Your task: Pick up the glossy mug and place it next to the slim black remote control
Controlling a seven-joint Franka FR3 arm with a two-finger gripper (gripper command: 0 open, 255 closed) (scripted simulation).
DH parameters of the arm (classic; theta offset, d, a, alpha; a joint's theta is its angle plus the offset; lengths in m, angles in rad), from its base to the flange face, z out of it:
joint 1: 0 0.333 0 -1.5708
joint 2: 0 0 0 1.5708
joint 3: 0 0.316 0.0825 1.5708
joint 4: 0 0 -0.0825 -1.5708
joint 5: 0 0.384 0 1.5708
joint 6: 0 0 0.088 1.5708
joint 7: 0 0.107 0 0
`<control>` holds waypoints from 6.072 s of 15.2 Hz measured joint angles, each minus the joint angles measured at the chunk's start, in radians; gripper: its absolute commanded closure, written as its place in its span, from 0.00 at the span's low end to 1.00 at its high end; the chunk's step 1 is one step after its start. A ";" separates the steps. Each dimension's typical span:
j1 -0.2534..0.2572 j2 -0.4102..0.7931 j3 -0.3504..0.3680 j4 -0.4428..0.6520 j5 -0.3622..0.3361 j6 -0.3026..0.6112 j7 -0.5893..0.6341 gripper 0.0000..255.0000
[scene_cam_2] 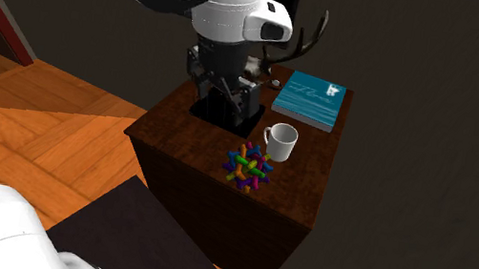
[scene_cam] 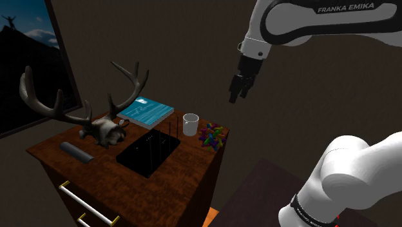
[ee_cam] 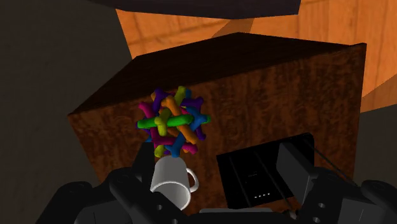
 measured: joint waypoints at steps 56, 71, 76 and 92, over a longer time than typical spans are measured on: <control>-0.033 0.981 -0.066 0.498 0.094 0.466 -0.187 1.00; -0.029 0.894 -0.074 0.584 0.069 0.295 -0.160 1.00; -0.029 0.872 -0.075 0.625 0.063 0.233 -0.152 1.00; 0.077 0.875 -0.013 0.690 0.036 0.185 0.029 1.00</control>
